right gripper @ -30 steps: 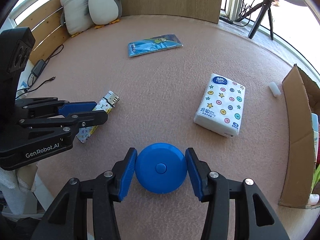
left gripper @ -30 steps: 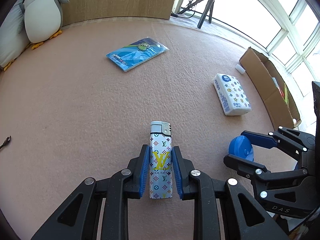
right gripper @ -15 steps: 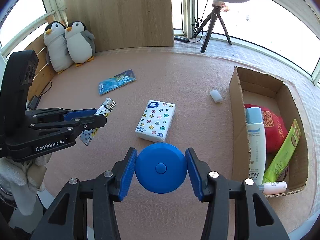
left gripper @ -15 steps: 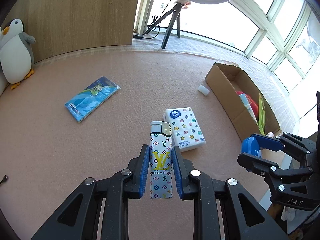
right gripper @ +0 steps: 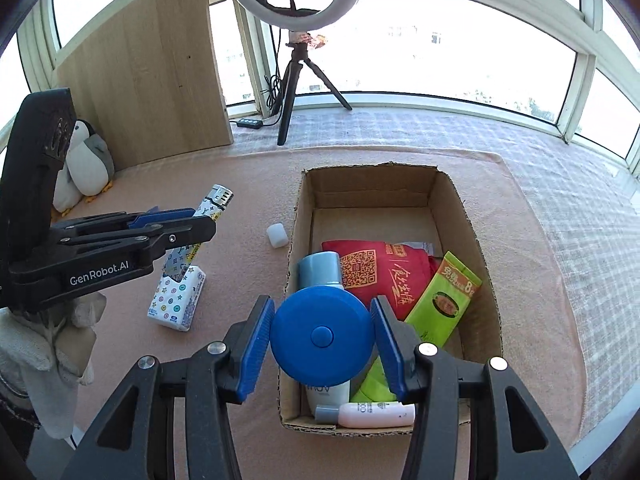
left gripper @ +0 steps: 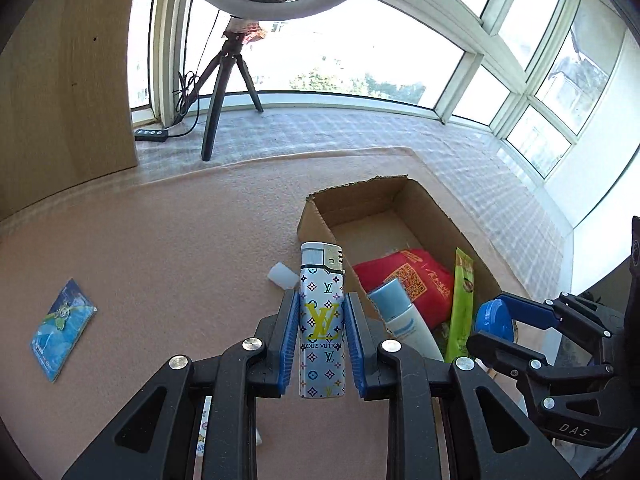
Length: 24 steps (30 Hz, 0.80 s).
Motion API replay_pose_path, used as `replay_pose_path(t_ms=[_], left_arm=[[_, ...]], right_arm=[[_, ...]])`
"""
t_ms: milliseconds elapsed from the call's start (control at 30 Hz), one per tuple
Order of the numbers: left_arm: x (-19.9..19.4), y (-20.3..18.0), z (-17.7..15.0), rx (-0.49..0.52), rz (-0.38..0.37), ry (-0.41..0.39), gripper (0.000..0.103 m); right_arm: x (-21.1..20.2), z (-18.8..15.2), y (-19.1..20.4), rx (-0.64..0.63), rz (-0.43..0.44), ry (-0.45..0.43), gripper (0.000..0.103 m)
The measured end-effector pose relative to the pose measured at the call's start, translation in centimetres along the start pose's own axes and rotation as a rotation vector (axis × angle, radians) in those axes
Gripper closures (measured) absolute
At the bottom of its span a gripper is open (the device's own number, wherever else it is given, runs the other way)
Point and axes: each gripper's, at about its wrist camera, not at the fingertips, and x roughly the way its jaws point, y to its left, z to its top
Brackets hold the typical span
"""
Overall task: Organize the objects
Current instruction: 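Carry the blue tape measure with the right tool toward the box while the left tool holds the lighter, then open both tools to drop the tape measure and lighter into the box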
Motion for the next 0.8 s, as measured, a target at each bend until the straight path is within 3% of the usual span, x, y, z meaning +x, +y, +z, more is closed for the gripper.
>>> replay_pose_path(t_ms=[300,600,633,733,800], left_arm=[[7.3,-4.8,3.7,0.055,-0.011,0.046,0.078],[11.6,-5.3,5.0,0.045,-0.026,0.094,0.078],[11.8,-5.4,5.0,0.046,-0.034,0.100,0.076],[11.4,-5.3,5.1,0.040,-0.035,0.092,0.055],[10.7,-5.1,5.1,0.038,-0.033,0.076,0.055]], right_arm=[[2.2,0.8,-3.2,0.013,-0.008,0.021,0.057],[3.9,0.7,-4.3,0.016,-0.006,0.052,0.057],[4.0,0.8,-4.4,0.013,-0.010,0.053,0.057],[3.8,0.8,-4.5,0.012,-0.015,0.050,0.056],[3.6,0.8,-4.6,0.020,-0.007,0.042,0.055]])
